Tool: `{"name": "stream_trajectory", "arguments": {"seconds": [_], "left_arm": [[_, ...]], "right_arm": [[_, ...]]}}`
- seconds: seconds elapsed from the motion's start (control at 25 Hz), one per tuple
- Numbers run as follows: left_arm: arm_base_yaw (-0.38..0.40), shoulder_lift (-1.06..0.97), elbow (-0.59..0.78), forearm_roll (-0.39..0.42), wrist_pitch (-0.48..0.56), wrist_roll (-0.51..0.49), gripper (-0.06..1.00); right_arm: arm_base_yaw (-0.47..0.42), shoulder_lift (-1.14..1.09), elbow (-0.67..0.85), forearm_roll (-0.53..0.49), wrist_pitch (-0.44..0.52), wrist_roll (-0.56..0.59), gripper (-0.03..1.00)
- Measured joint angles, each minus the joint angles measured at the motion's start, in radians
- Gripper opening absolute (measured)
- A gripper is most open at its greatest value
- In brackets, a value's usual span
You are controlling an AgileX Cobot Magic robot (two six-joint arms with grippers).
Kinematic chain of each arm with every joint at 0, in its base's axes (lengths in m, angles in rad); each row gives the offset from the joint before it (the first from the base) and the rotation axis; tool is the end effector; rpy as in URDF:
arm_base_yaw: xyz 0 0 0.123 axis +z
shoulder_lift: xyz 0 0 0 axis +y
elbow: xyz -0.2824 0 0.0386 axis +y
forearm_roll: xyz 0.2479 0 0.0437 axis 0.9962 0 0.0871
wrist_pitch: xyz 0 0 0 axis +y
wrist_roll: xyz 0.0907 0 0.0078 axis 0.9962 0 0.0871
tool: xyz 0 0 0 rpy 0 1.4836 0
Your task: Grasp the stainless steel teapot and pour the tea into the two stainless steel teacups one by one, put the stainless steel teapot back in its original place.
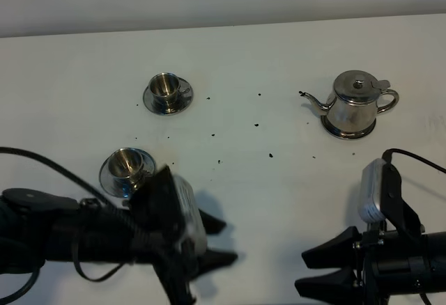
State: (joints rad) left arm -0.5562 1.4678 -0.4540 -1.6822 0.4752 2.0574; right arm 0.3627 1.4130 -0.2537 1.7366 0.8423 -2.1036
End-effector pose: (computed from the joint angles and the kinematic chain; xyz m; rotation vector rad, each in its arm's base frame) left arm 0.1732 -0.1566 0.1587 1.2577 2.0673 -0.6627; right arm 0.1368 0.1237 0.1505 -1.0732 2.0664 1.0400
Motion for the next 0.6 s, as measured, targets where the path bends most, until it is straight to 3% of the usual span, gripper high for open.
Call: {"name": "stream_trajectory", "arguments": {"seconds": [0.12,0.32,0.44,0.6], "left_arm": [[0.000,-0.075,0.000,-0.035,-0.082,-0.026,0.47],[0.000,-0.229,0.000,-0.053,-0.117,-0.078,0.47],[0.000,-0.338,0.000,-0.052,-0.185,-0.177,0.47],[0.000,-0.501,0.000,-0.053,-0.358,-0.365,0.47]], "right_arm": [[0.000,0.000,0.000,0.017,-0.050,0.000,0.41],[0.000,0.001,-0.003,0.044,-0.088,0.002,0.41],[0.000,0.001,-0.037,0.050,-0.139,0.039,0.41],[0.000,0.003,-0.106,0.035,-0.202,0.119,0.41]]}}
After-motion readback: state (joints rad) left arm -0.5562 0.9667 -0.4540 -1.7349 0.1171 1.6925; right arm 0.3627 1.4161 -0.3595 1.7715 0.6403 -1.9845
